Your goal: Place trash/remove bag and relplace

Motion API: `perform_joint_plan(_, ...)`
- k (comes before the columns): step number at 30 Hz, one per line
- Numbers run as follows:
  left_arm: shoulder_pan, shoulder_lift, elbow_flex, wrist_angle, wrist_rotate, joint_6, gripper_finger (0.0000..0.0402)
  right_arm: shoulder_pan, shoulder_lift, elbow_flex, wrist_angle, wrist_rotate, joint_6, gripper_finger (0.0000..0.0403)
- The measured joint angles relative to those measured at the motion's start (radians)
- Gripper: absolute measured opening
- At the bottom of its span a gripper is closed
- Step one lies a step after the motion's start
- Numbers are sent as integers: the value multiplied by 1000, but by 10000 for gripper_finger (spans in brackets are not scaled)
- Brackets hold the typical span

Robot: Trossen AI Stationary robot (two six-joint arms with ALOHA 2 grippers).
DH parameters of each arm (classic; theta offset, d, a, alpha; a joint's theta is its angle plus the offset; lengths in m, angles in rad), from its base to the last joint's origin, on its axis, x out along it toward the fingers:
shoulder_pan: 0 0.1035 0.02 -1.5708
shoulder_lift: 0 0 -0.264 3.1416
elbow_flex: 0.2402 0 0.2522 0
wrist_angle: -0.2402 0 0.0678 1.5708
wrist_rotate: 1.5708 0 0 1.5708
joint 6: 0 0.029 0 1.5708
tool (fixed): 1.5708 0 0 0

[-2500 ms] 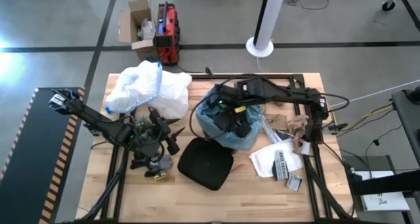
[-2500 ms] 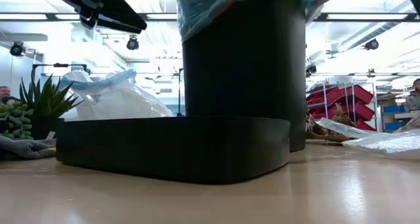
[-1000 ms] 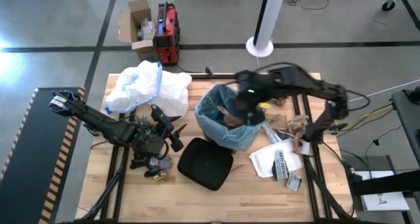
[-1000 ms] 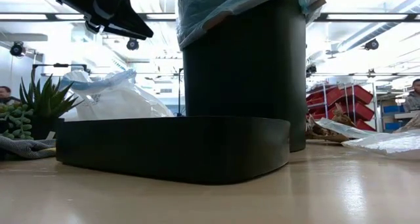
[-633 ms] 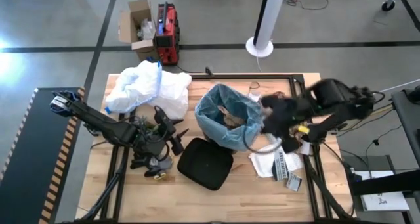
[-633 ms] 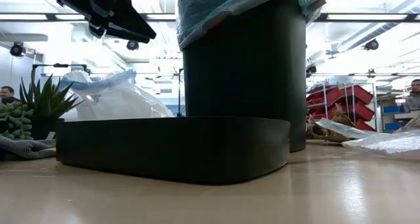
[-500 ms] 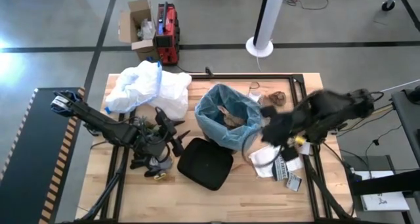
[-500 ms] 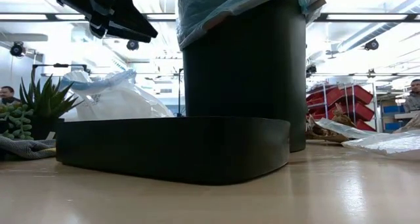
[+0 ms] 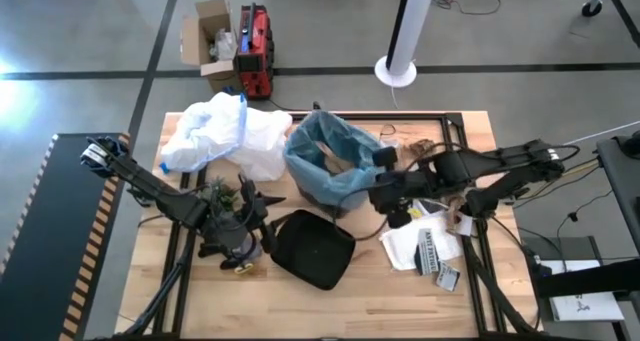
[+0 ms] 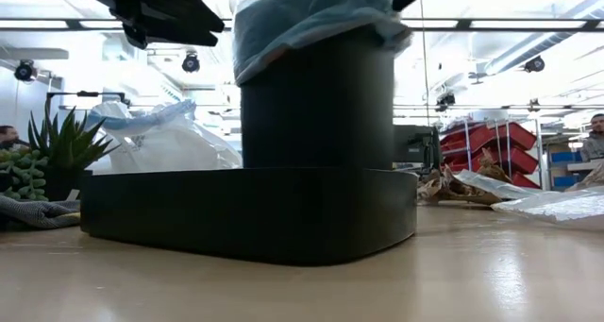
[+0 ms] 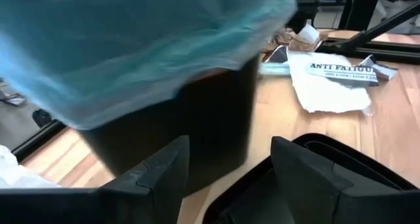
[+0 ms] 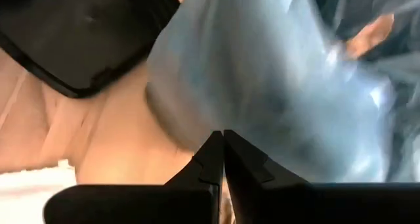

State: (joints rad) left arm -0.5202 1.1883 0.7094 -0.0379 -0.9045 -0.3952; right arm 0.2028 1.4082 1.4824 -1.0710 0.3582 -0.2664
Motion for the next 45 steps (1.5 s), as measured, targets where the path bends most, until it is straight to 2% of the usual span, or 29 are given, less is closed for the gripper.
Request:
perform_joint_plan(5, -16, 33, -1, 1, -1, -18, 210, -16, -40, -37, -186, -49, 226, 0)
perform_joint_plan(8, -17, 56, -1, 3, -1, -18, 216, -15, -78, -112, -204, -66, 366, 15)
perform_joint_plan(12, -21, 85, -1, 4, -1, -37, 223, -35, -133, -264, -136, -49, 508, 71)
perform_joint_plan(17, -37, 119, -1, 5, 2, -60, 230, -113, -152, -457, -27, -41, 717, 151)
perform_joint_plan(23, -62, 147, -1, 8, 7, -97, 229, -203, -131, -620, 93, -81, 766, 207)
perform_joint_plan(28, -85, 154, -1, 3, 6, -130, 224, -222, -146, -654, 111, -80, 796, 217)
perform_joint_plan(35, -101, 153, -1, -41, -3, -154, 231, -137, -299, -649, 109, -99, 837, 207)
perform_joint_plan(39, -101, 152, -8, -45, -9, -170, 236, -107, -381, -677, 101, -132, 912, 212)
perform_joint_plan(45, -101, 152, -40, -47, -29, -224, 235, -106, -365, -785, 116, -184, 1072, 216)
